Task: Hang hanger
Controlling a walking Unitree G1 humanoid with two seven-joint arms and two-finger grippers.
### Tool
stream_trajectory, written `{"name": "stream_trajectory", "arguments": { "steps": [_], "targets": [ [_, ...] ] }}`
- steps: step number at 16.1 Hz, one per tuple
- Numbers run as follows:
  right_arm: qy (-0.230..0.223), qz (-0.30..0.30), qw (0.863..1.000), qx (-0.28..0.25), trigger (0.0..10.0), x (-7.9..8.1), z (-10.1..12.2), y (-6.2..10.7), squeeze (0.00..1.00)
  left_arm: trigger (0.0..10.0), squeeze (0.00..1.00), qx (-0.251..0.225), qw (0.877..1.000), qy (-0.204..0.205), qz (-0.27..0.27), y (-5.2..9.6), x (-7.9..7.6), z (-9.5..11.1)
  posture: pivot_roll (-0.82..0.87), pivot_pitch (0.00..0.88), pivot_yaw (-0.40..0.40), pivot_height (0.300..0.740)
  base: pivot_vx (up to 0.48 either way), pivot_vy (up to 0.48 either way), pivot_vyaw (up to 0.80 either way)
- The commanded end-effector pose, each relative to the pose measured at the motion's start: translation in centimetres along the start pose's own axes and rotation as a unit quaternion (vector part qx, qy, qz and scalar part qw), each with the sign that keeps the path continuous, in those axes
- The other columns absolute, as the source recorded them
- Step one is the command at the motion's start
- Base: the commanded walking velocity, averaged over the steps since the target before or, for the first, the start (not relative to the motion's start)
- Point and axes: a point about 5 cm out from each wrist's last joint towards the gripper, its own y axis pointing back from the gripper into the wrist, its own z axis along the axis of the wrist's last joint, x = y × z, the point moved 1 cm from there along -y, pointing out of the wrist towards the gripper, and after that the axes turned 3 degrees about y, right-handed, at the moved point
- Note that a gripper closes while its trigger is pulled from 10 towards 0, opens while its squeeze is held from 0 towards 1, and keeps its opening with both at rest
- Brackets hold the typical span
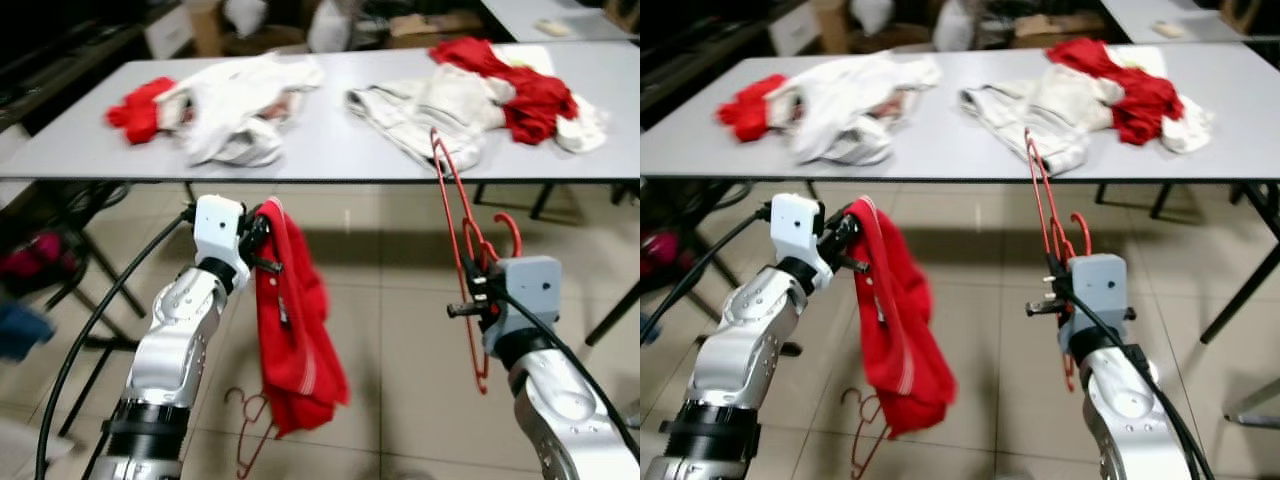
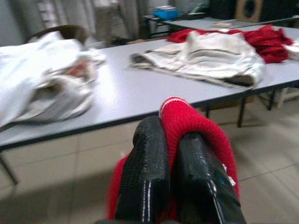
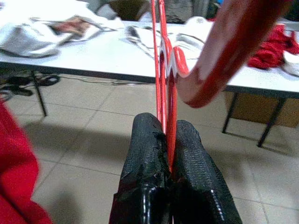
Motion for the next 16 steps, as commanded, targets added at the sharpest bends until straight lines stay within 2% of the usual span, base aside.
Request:
{"name": "stream_trajectory", "arguments": {
  "steps": [1,5,7,9,12,16],
  "targets": [
    [-0.001,-0.002,1.0,-0.009,10.0,-0.2,0.4,0.1,0.0,10.0,0.0,-0.02,1.0,0.002,-0.015,-0.3,-0.5,0.9,-0.2,0.004,0.117,0.74,0.416,0.0,0.0],
    [0.002,0.002,1.0,-0.017,10.0,-0.3,0.8,0.2,0.0,10.0,0.0,-0.018,1.0,0.009,-0.021,-0.1,-0.7,0.7,-0.21,0.015,0.112,0.74,0.417,0.0,0.0],
    [0.002,0.024,0.999,-0.039,10.0,-0.1,1.9,0.2,0.0,10.0,0.0,-0.021,0.999,0.016,-0.025,-0.1,-1.0,0.8,-0.21,0.017,0.101,0.74,0.418,0.0,-0.7],
    [0.006,0.058,0.996,-0.062,10.0,0.3,2.9,0.4,0.0,10.0,0.0,-0.037,0.997,0.023,-0.062,0.1,-1.9,1.7,-0.21,0.014,0.093,0.74,0.418,0.0,-0.8],
    [0.001,0.099,0.991,-0.088,10.0,0.7,4.1,0.5,0.0,10.0,0.0,-0.057,0.992,0.02,-0.109,0.2,-2.6,3.6,-0.21,0.0,0.084,0.74,0.416,0.0,0.0],
    [0.006,0.104,0.99,-0.095,10.0,0.3,4.5,0.1,0.0,10.0,0.0,-0.079,0.992,0.023,-0.093,-0.4,-2.0,4.9,-0.21,0.0,0.083,0.74,0.417,0.0,0.0]
  ]
}}
